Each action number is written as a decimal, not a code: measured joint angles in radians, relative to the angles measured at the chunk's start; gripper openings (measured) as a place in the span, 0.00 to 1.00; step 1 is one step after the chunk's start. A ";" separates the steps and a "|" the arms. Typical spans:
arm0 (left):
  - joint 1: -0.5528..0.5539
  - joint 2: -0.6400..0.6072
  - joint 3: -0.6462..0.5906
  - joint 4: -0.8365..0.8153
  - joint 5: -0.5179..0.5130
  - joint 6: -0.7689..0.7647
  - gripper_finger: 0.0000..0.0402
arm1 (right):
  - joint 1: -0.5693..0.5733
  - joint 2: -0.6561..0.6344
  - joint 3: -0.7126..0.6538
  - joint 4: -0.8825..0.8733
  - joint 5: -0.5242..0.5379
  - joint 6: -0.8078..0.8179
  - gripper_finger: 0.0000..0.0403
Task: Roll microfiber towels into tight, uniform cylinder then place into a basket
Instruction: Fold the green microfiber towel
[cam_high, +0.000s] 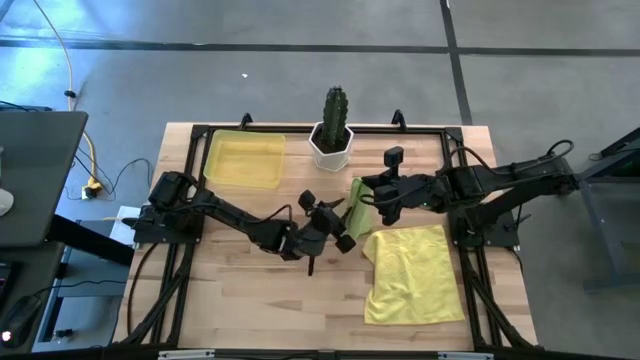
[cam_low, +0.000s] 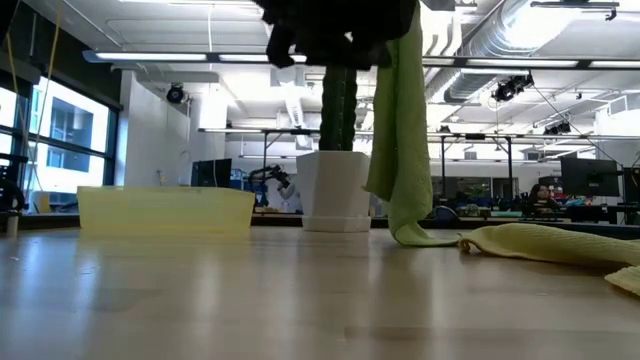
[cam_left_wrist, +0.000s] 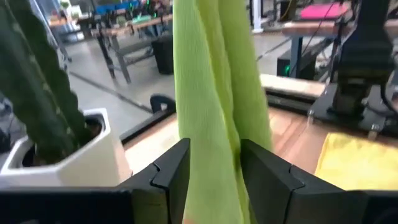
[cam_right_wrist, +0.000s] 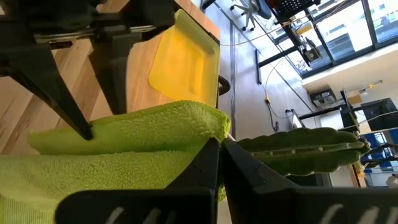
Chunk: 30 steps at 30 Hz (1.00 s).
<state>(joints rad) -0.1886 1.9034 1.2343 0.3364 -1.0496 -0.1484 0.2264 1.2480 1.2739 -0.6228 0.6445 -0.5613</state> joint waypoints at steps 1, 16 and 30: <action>0.000 0.000 0.000 -0.035 0.002 -0.030 0.33 | 0.000 0.000 0.000 0.000 0.000 0.000 0.00; -0.001 0.128 0.000 -0.155 0.217 -0.281 0.28 | 0.000 0.000 -0.001 0.010 0.000 0.003 0.00; 0.012 0.130 0.000 -0.197 0.270 -0.254 0.01 | 0.000 0.000 -0.001 0.011 0.000 0.007 0.00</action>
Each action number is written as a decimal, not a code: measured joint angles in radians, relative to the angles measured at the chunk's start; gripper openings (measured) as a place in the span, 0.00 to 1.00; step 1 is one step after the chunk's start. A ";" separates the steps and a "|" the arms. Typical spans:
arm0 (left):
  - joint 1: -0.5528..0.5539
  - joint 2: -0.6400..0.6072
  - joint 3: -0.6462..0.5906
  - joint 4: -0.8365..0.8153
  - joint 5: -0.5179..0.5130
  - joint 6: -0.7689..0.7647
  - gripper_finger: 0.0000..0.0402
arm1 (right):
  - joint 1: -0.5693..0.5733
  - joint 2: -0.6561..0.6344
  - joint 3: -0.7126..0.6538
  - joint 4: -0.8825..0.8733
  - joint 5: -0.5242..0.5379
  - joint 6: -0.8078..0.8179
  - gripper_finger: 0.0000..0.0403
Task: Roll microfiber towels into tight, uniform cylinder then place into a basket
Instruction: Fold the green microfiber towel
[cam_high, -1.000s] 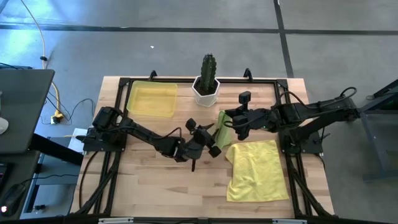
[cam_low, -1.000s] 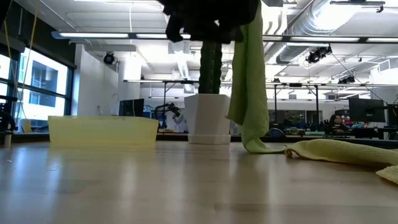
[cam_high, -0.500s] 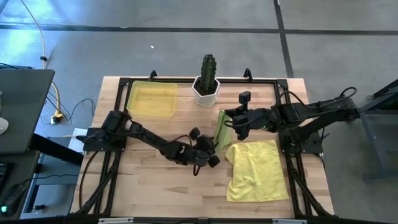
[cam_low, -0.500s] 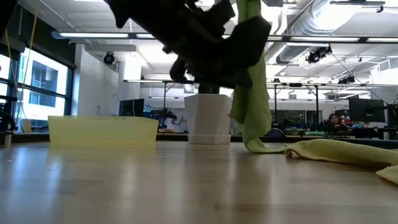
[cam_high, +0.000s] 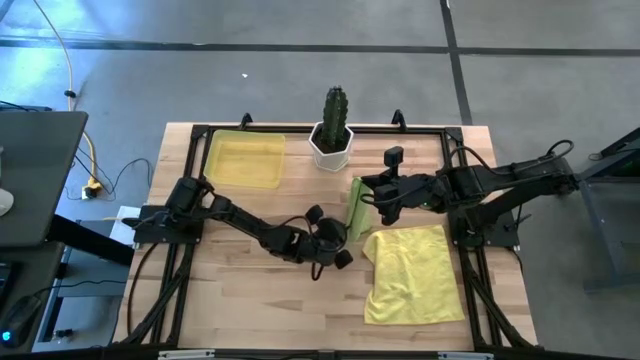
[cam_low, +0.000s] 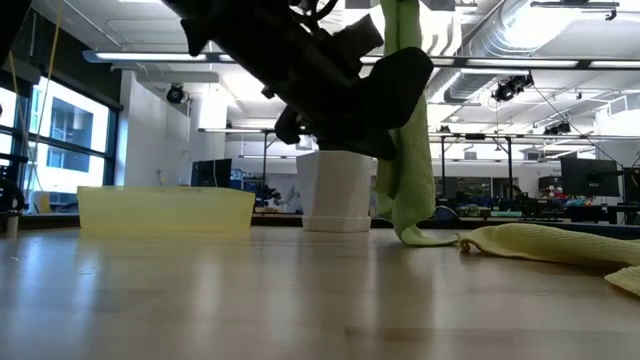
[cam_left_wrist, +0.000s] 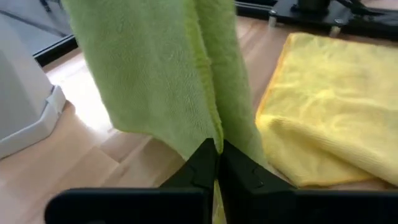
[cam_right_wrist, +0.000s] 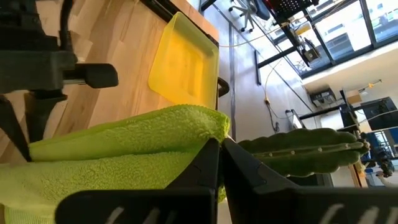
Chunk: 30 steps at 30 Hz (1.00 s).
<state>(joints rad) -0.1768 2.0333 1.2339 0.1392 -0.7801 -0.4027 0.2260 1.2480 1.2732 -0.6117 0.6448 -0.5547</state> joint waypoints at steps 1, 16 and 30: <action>-0.001 -0.005 0.000 -0.006 0.003 0.018 0.01 | 0.000 0.000 0.000 0.000 0.005 0.002 0.00; -0.013 -0.385 0.001 -0.547 -0.017 0.144 0.00 | -0.009 -0.020 -0.132 0.113 -0.037 0.386 0.00; 0.021 -0.675 0.001 -0.898 -0.217 0.383 0.00 | -0.116 -0.084 -0.677 1.298 -0.033 -0.008 0.00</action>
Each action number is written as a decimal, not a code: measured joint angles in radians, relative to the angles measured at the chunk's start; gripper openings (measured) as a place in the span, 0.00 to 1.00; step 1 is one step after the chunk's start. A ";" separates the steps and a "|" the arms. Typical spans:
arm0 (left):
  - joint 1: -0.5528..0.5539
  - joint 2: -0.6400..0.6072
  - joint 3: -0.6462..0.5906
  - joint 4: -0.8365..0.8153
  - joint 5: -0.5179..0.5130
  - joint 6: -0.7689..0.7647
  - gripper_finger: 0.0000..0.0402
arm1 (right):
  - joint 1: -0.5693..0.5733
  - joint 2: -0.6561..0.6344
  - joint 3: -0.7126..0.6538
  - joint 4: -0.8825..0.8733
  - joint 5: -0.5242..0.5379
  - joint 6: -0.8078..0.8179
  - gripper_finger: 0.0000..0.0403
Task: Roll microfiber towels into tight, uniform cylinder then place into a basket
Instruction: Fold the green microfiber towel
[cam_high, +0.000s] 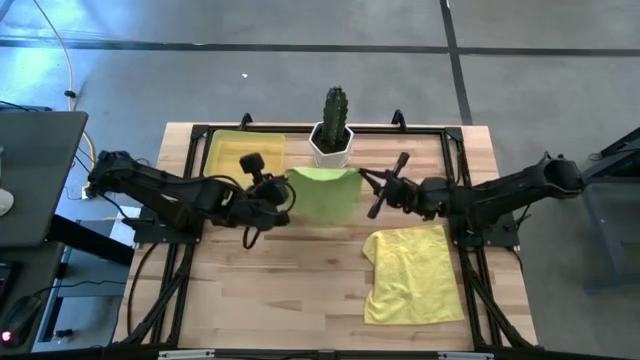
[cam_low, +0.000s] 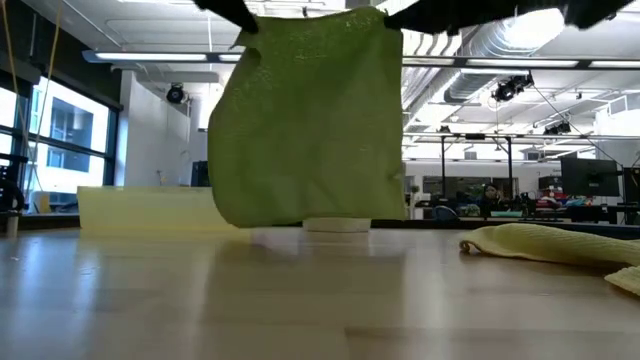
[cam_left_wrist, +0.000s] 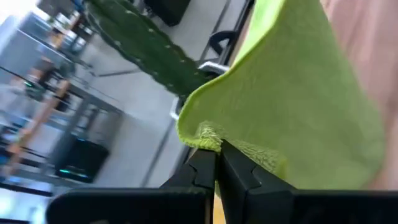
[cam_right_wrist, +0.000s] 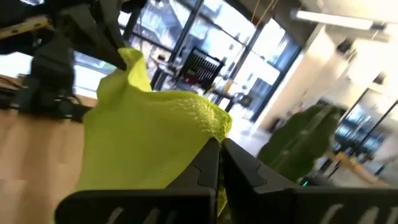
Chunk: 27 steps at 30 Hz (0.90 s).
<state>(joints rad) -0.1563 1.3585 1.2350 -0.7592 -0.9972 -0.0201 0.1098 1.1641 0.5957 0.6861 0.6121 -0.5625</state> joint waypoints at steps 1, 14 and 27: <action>0.010 -0.003 0.000 -0.001 -0.009 0.041 0.00 | -0.024 0.000 -0.011 0.026 -0.029 -0.037 0.00; 0.020 0.004 -0.001 -0.020 0.156 0.053 0.00 | -0.072 0.001 0.016 -0.156 -0.193 0.090 0.00; -0.167 0.251 -0.002 -0.048 0.655 -0.108 0.00 | 0.232 0.054 -0.064 -0.359 -0.158 0.674 0.00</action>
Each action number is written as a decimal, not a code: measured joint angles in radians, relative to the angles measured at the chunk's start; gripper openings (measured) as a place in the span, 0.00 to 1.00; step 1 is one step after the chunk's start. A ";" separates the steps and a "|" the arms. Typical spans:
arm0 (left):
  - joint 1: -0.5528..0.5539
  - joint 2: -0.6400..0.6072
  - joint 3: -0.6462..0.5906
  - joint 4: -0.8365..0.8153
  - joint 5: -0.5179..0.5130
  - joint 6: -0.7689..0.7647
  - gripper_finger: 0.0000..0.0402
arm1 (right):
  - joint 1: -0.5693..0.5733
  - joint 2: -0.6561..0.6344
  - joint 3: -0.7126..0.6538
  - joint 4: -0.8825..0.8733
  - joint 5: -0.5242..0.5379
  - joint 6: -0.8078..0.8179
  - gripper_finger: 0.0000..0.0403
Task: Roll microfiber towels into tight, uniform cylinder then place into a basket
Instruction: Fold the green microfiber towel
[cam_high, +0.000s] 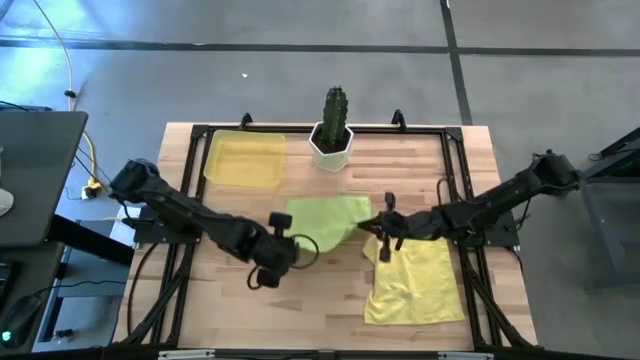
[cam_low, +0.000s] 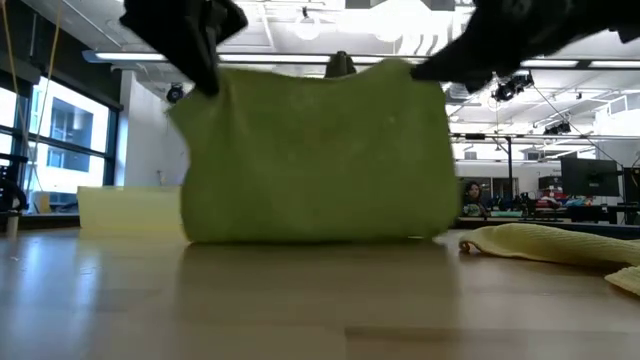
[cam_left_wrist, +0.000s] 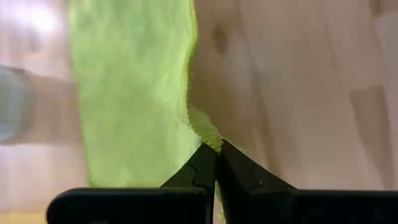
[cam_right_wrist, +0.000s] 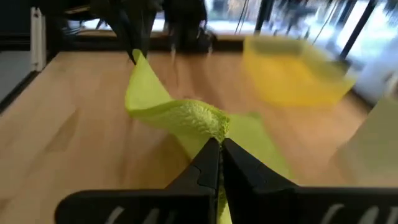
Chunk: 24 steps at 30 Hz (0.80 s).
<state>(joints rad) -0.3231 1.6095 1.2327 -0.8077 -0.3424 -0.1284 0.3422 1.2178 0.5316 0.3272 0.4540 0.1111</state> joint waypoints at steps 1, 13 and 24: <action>0.000 0.019 0.000 0.006 0.021 0.000 0.00 | 0.010 0.016 0.000 -0.012 -0.002 0.046 0.00; 0.116 0.100 0.000 -0.002 0.175 0.053 0.00 | -0.015 0.129 -0.001 -0.080 -0.018 0.227 0.00; 0.283 0.102 -0.030 0.002 0.137 0.165 0.00 | -0.139 0.129 -0.001 -0.227 -0.017 0.337 0.00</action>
<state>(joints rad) -0.0404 1.7111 1.2024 -0.8055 -0.2056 0.0366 0.2028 1.3464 0.5308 0.1005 0.4366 0.4477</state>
